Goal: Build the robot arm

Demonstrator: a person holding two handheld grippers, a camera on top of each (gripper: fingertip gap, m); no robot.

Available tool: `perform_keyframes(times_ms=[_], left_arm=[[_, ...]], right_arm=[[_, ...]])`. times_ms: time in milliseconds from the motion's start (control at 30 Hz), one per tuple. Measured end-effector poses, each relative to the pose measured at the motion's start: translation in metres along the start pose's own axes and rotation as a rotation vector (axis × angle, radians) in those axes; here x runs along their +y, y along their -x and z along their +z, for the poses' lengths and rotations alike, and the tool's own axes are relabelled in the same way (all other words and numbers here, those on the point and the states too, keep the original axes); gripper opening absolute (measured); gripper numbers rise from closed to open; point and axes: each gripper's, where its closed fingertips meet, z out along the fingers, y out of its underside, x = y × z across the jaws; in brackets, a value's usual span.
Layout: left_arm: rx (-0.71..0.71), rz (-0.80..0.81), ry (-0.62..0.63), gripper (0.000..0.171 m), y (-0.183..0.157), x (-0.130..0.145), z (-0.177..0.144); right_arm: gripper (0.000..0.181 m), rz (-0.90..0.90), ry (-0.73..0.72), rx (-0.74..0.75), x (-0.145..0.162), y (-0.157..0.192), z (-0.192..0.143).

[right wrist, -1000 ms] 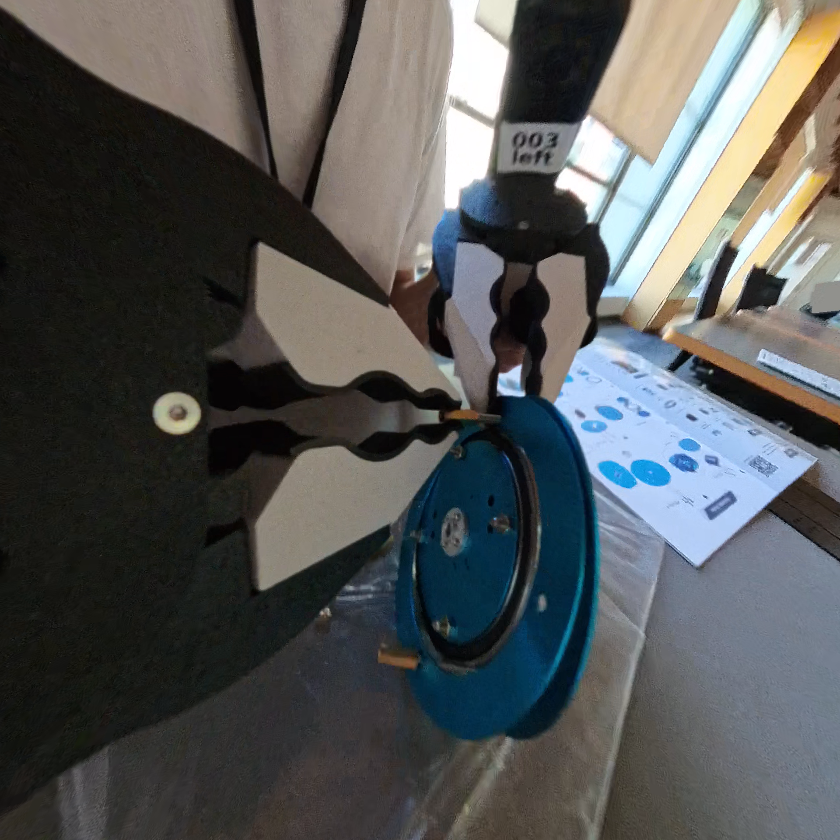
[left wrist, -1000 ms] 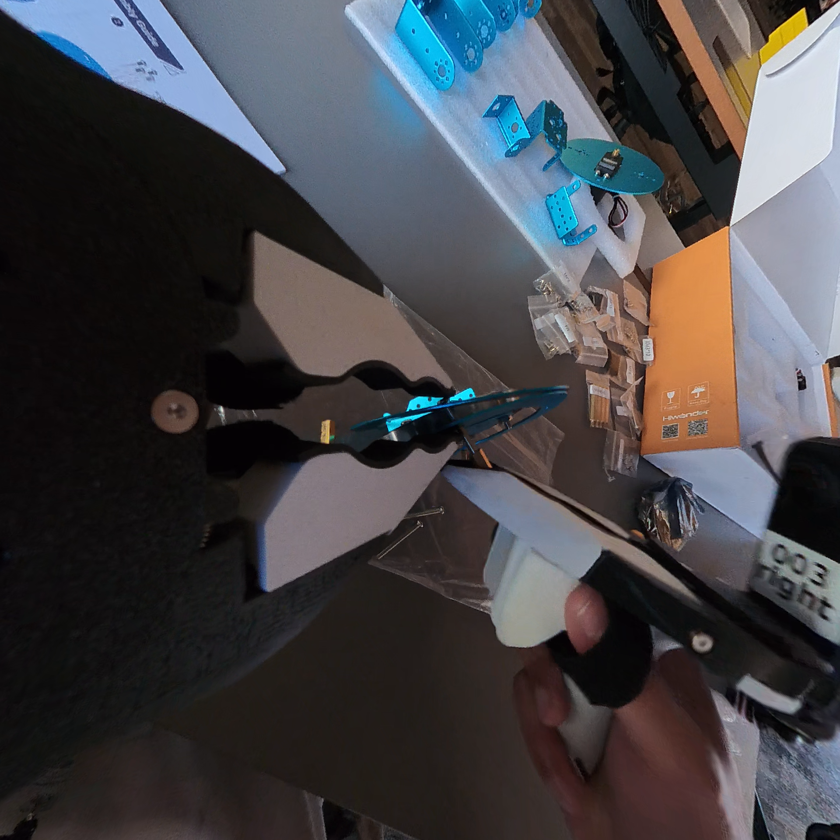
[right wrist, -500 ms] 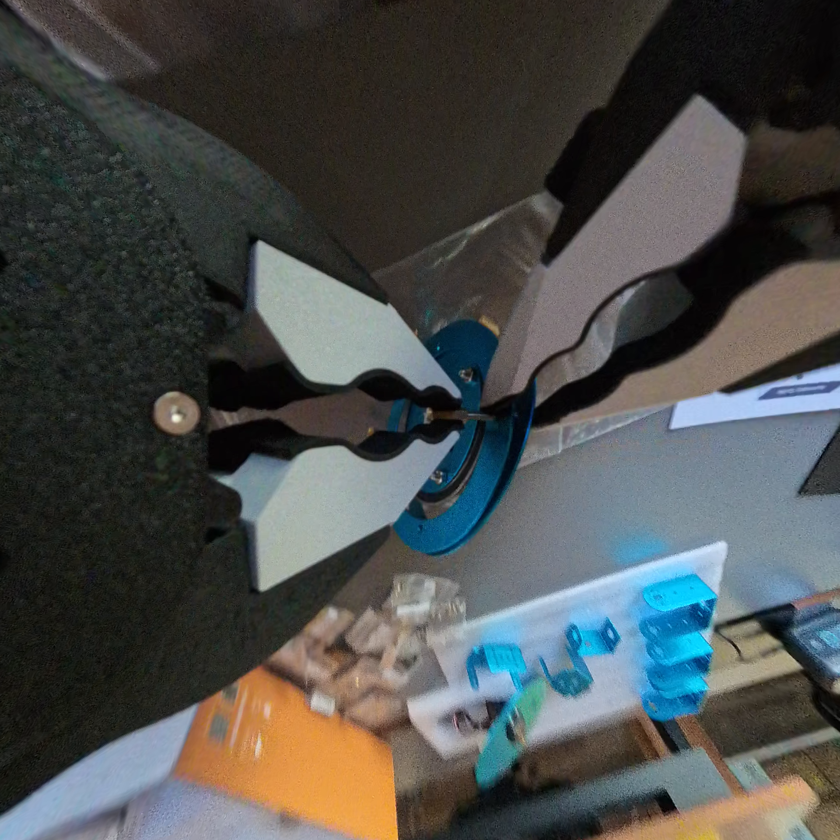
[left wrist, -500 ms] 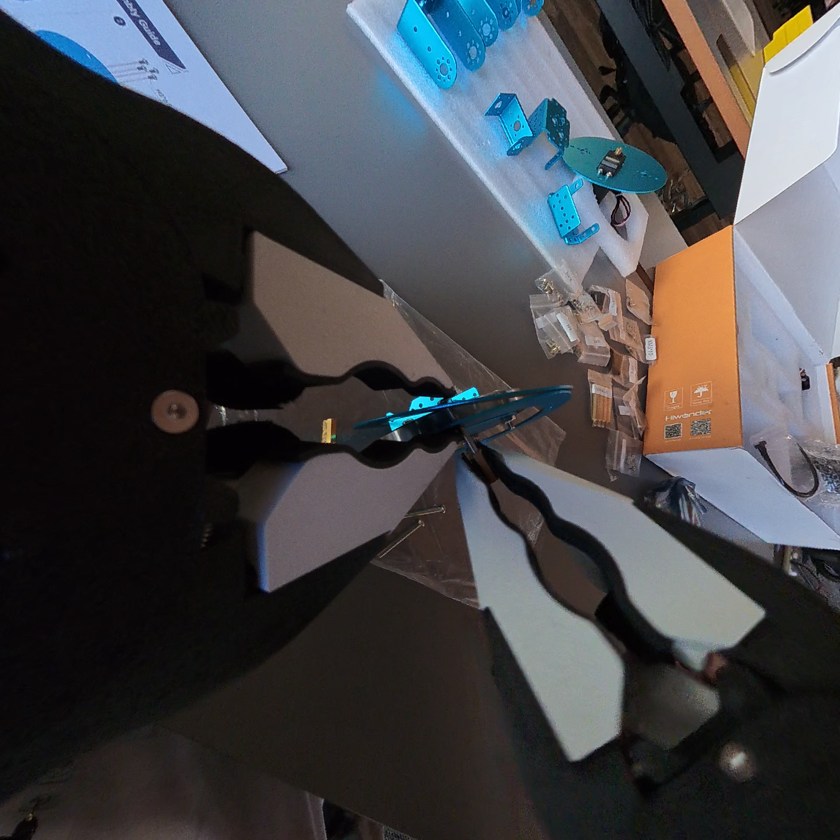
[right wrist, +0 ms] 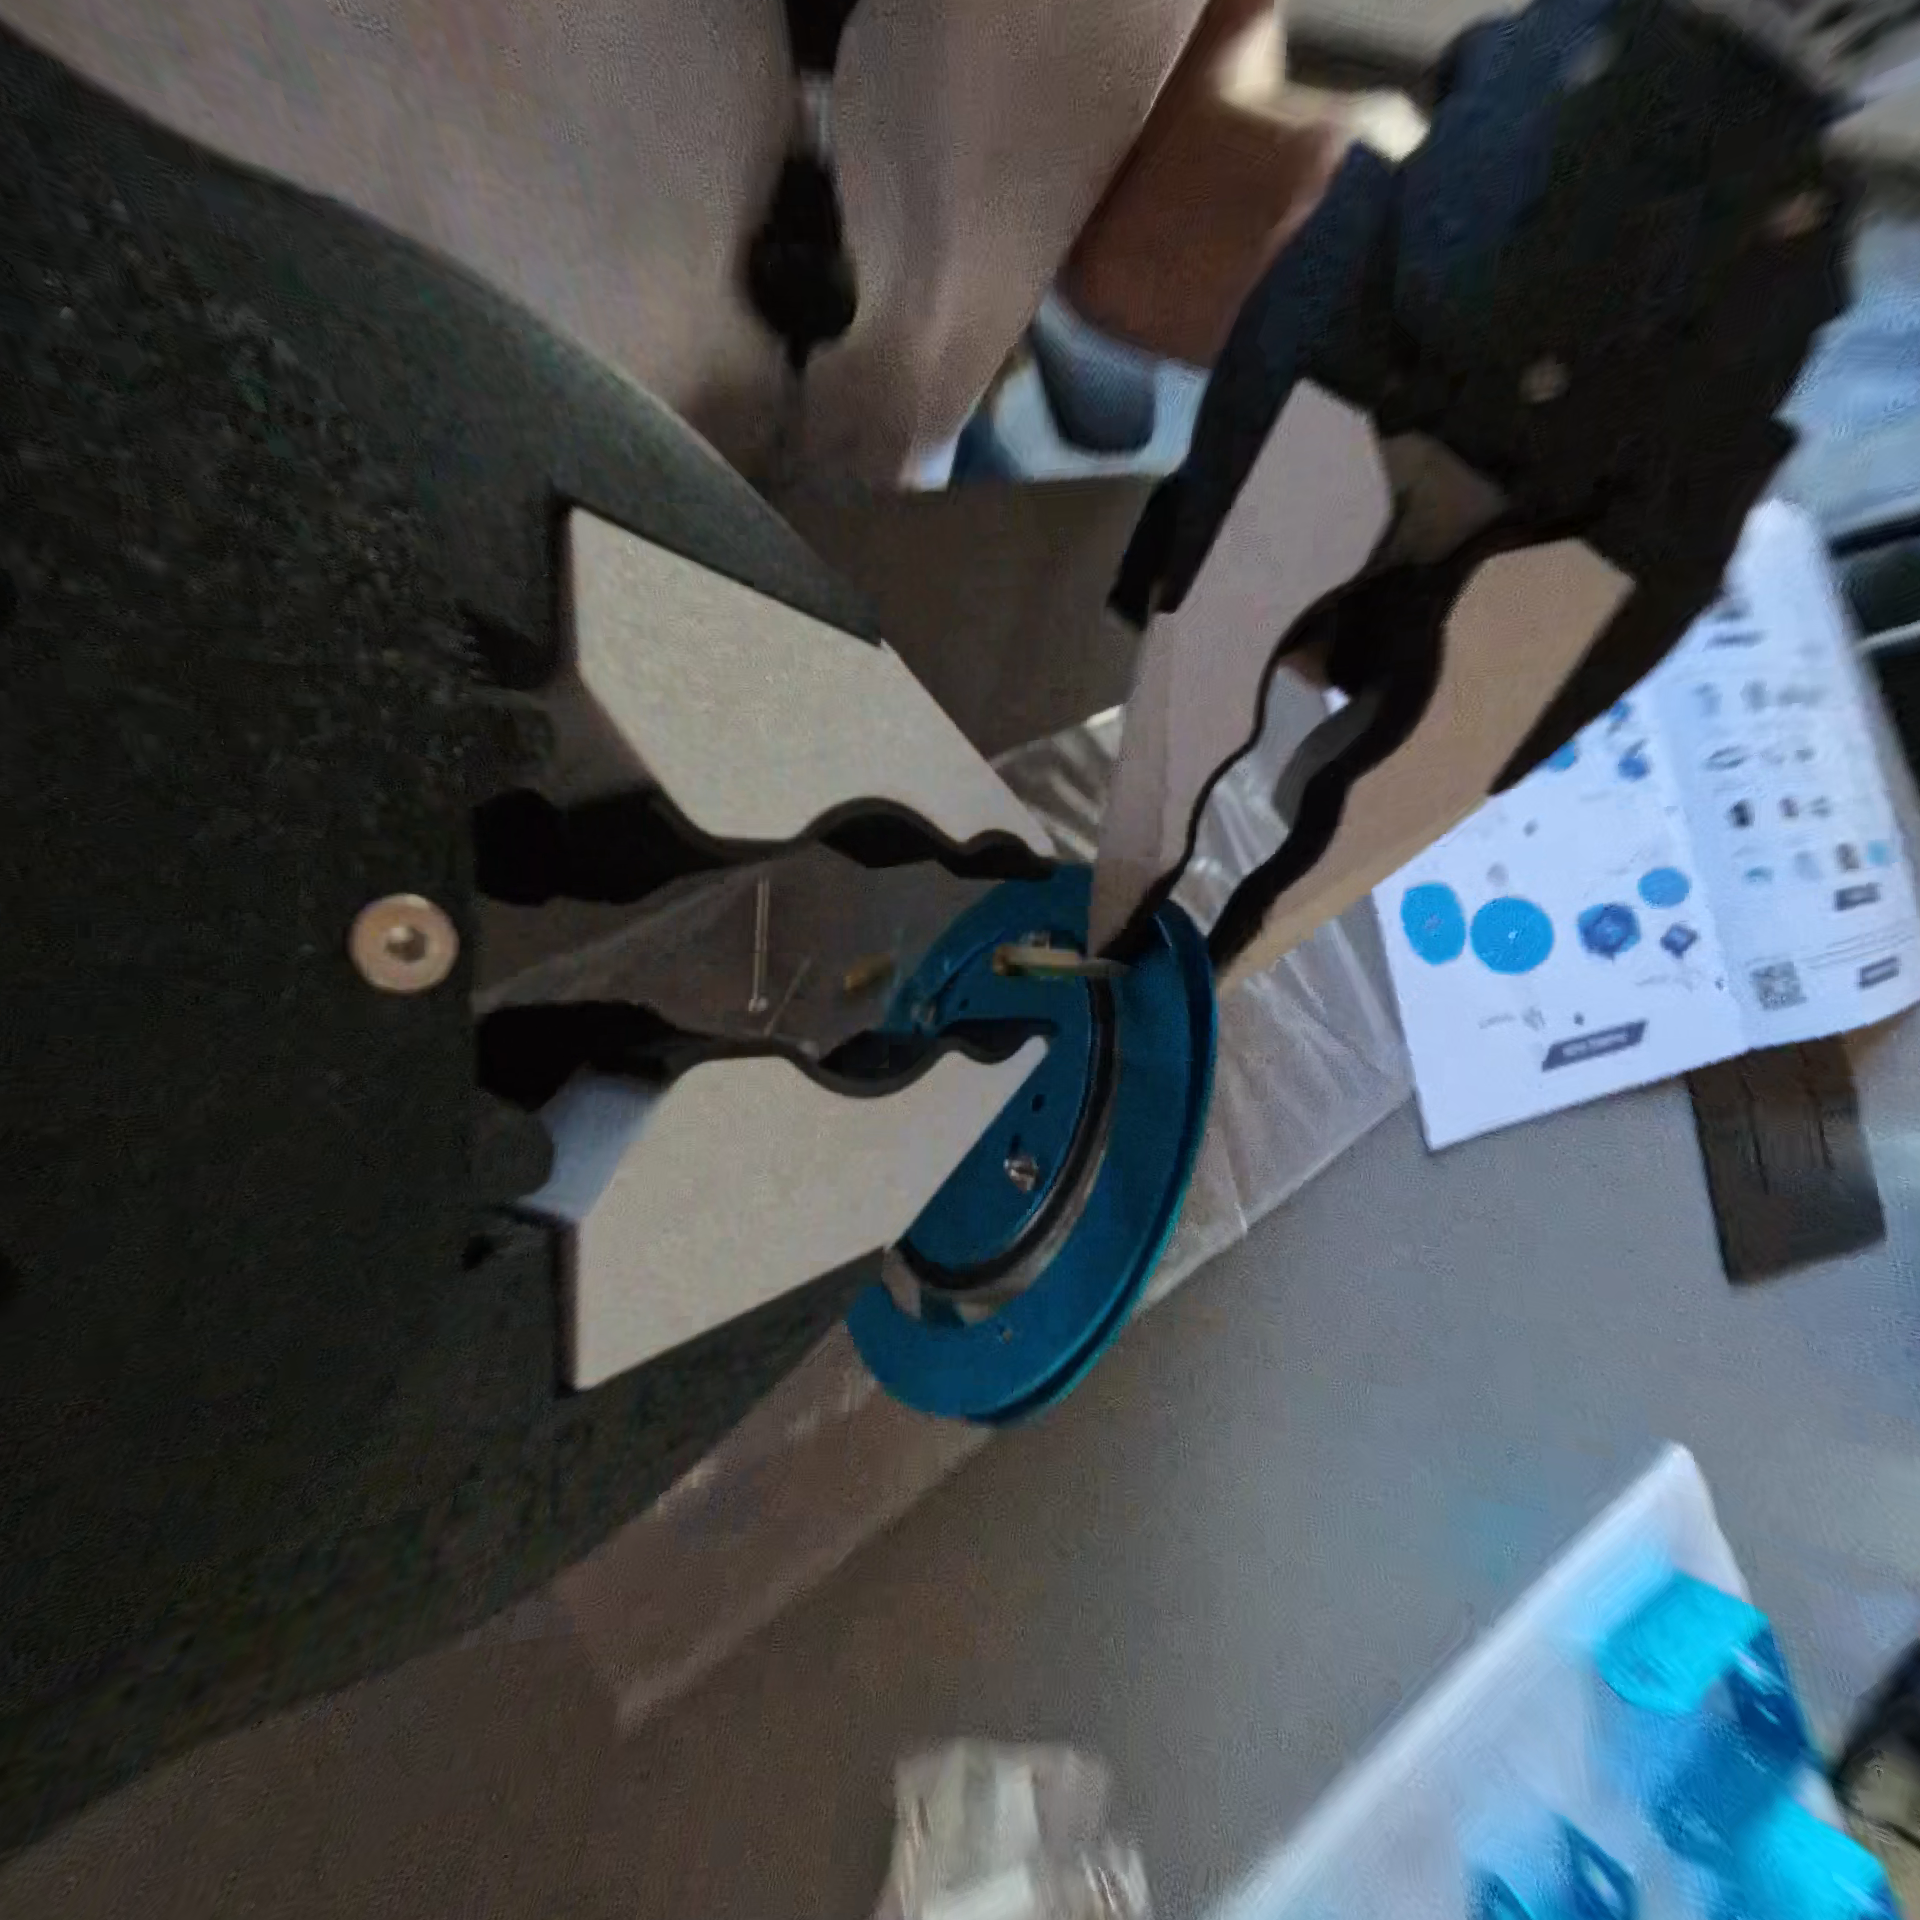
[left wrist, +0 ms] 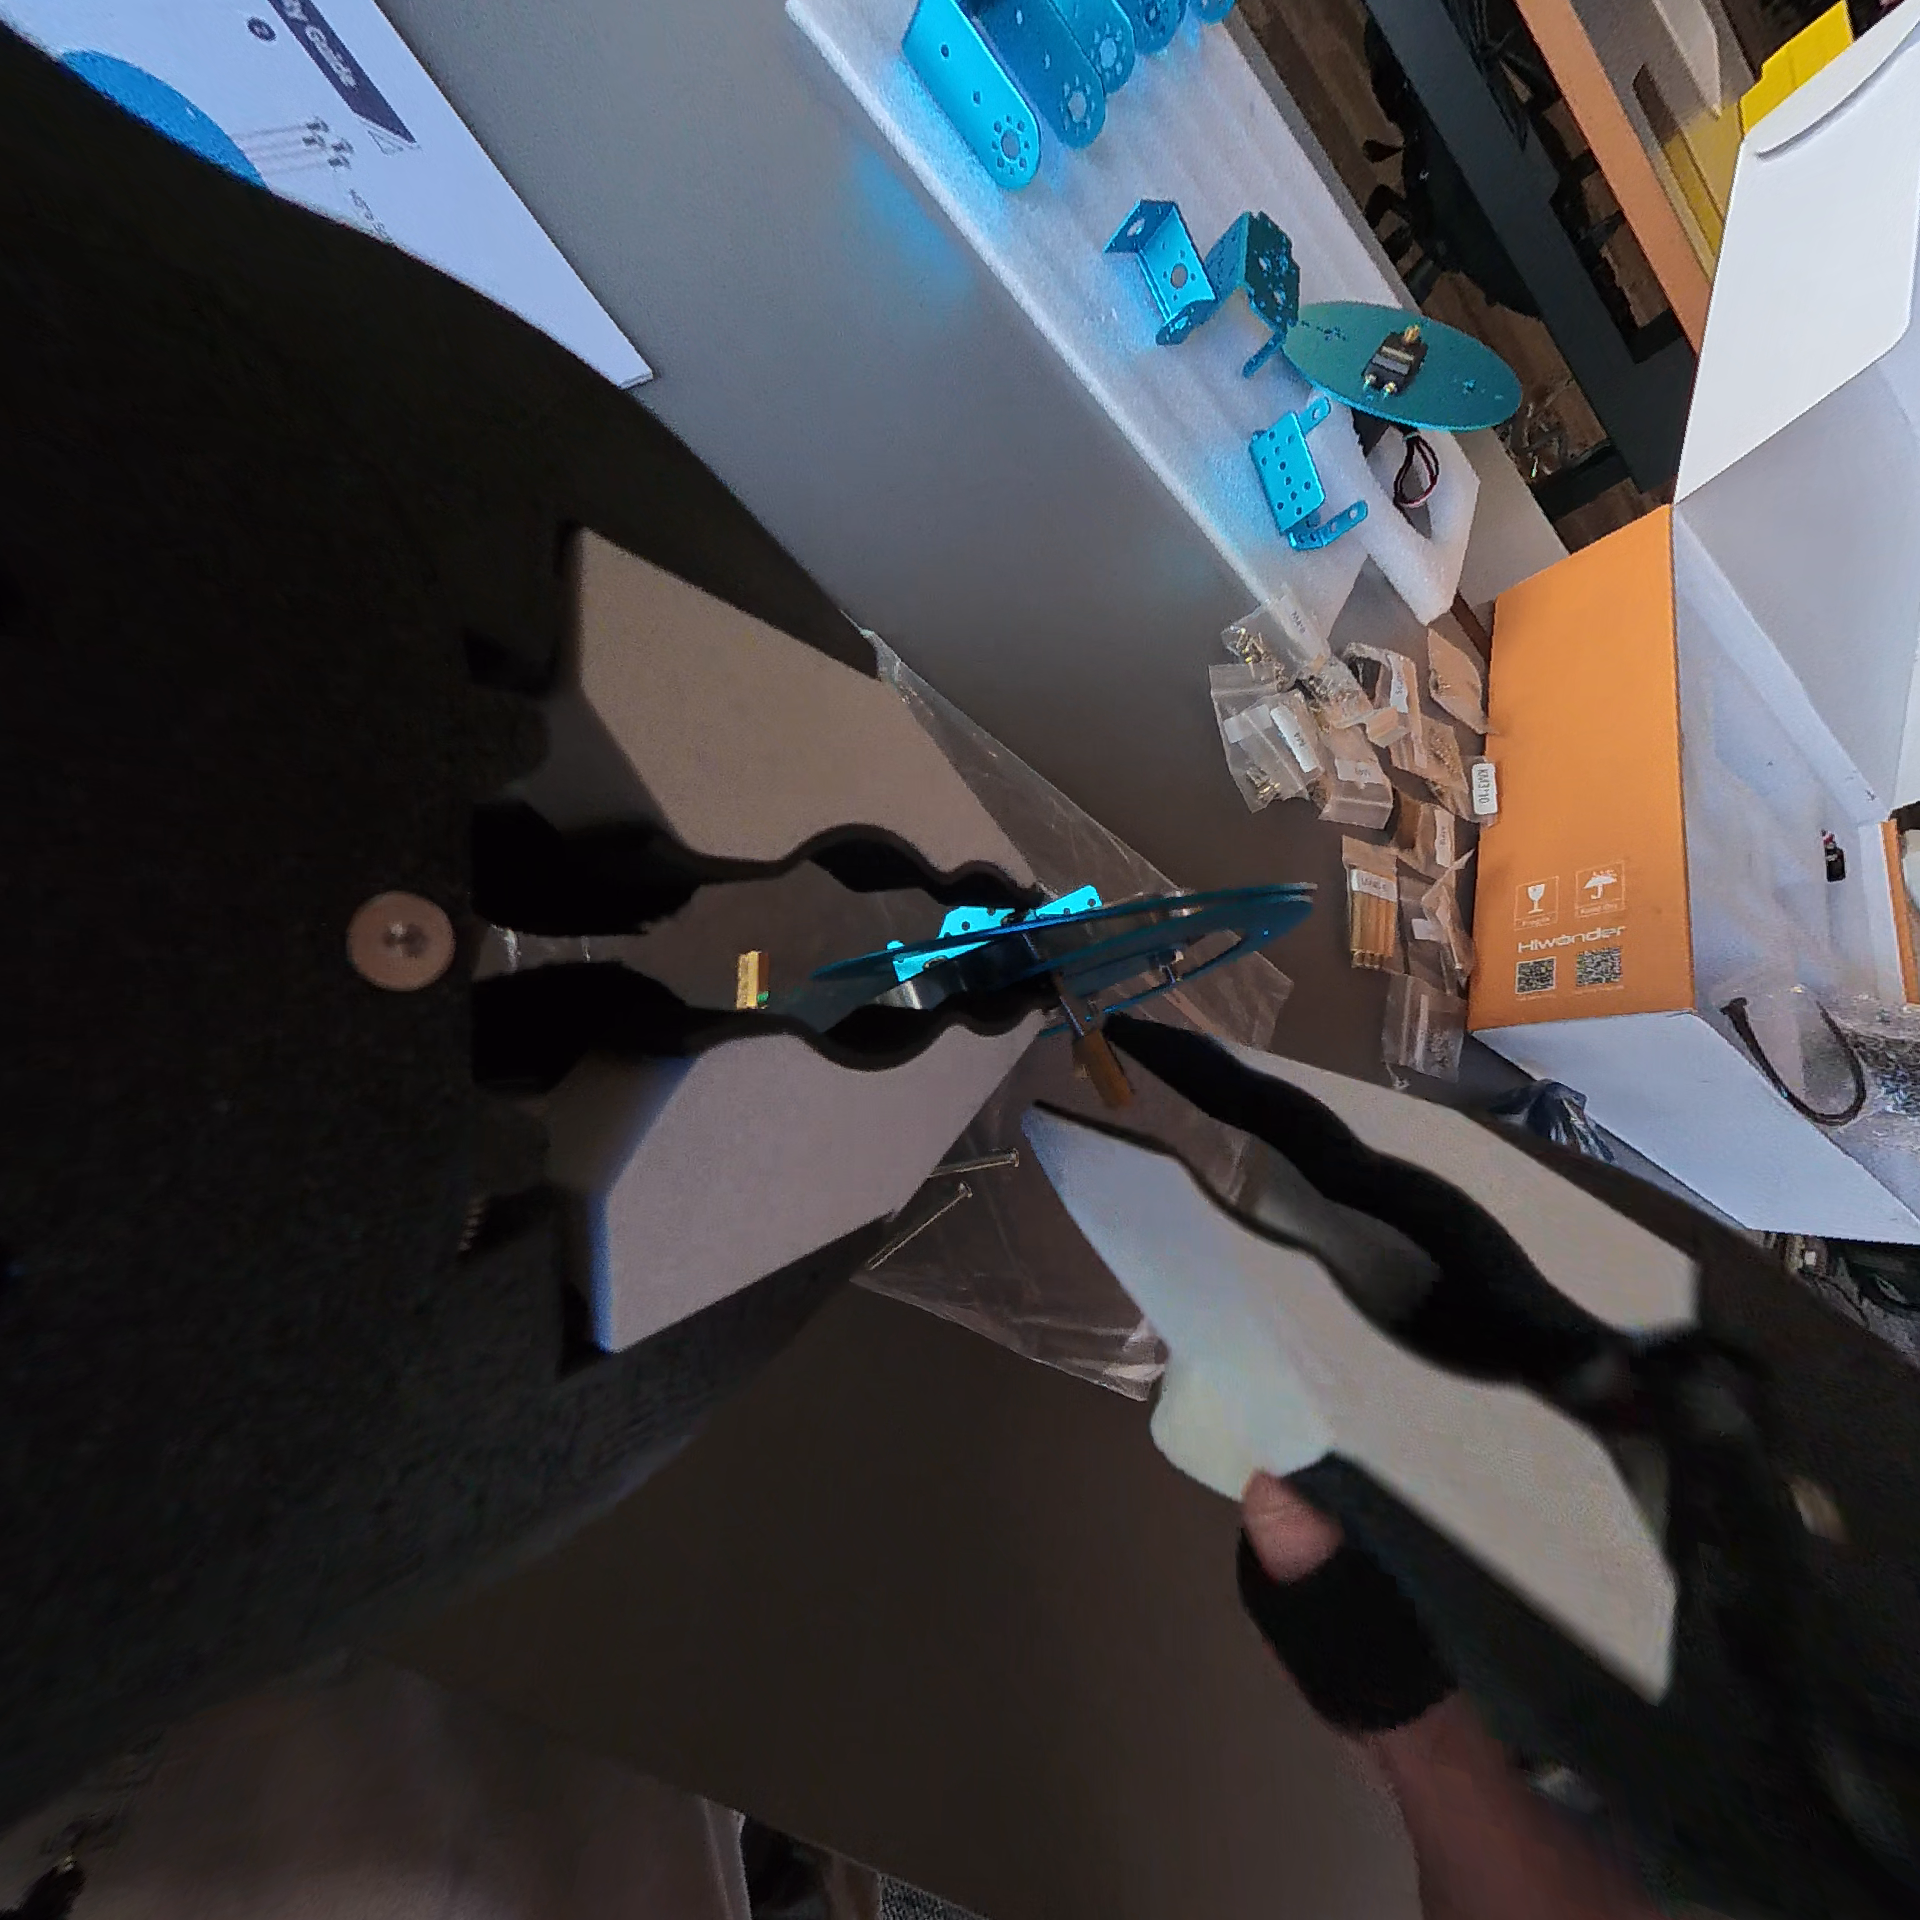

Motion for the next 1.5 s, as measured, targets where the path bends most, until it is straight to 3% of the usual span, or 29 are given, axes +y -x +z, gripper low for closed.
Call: perform_keyframes(times_ms=[100, 167, 300, 400, 567, 667, 733, 767, 867, 967, 1033, 1133, 1200, 1267, 1433, 1500], left_arm=[[-0.001, 0.002, 0.001, 0.015, 0.0, 0.0, 0.0], [-0.004, 0.001, 0.0, 0.015, 0.0, 0.0, 0.0], [-0.008, 0.001, -0.001, 0.015, -0.001, 0.0, 0.0], [-0.003, 0.005, -0.005, 0.015, -0.002, 0.001, -0.001], [-0.007, 0.012, -0.012, 0.014, -0.002, 0.001, -0.002], [-0.003, 0.009, -0.012, 0.014, -0.003, 0.001, -0.002], [-0.003, 0.008, -0.012, 0.015, -0.003, 0.001, -0.002], [-0.004, 0.009, -0.011, 0.015, -0.003, 0.001, -0.002], [0.001, 0.004, -0.011, 0.015, -0.003, 0.001, -0.002], [0.006, 0.003, -0.012, 0.015, -0.003, 0.002, -0.002], [0.005, 0.003, -0.013, 0.015, -0.003, 0.001, -0.002], [-0.002, 0.006, -0.011, 0.014, -0.003, 0.001, -0.001], [-0.005, 0.012, -0.016, 0.014, -0.003, 0.001, -0.002], [-0.003, 0.017, -0.018, 0.015, -0.004, 0.002, -0.002], [0.003, 0.021, -0.034, 0.015, -0.007, 0.0, -0.005], [-0.006, 0.034, -0.03, 0.015, -0.008, 0.001, -0.004]], right_arm=[[0.018, -0.426, 0.125, 0.309, 0.003, -0.008, -0.003], [0.015, -0.614, 0.207, 0.439, 0.004, -0.012, -0.003], [0.005, -0.711, 0.267, 0.492, 0.003, -0.012, 0.0], [0.005, -0.372, 0.234, 0.302, 0.005, -0.007, 0.002], [0.004, 0.602, 0.058, -0.357, 0.004, 0.01, 0.003], [0.004, 0.871, 0.0, -0.542, 0.002, 0.014, 0.002], [0.009, 0.724, -0.032, -0.453, 0.003, 0.012, 0.004], [0.025, 0.611, -0.029, -0.362, 0.005, 0.01, 0.005], [0.032, 0.138, 0.023, -0.049, 0.006, 0.007, 0.004], [0.03, -0.368, 0.154, 0.347, 0.009, -0.007, 0.003], [0.018, -0.657, 0.21, 0.559, 0.003, -0.013, 0.001], [0.005, -0.809, 0.26, 0.669, 0.0, -0.013, 0.003], [0.005, -0.709, 0.265, 0.622, 0.001, -0.013, 0.002], [0.005, -0.429, 0.227, 0.454, 0.004, -0.009, 0.004], [0.004, 0.683, 0.05, -0.341, 0.002, 0.013, 0.002], [0.004, 0.855, 0.008, -0.481, 0.002, 0.016, 0.001]])
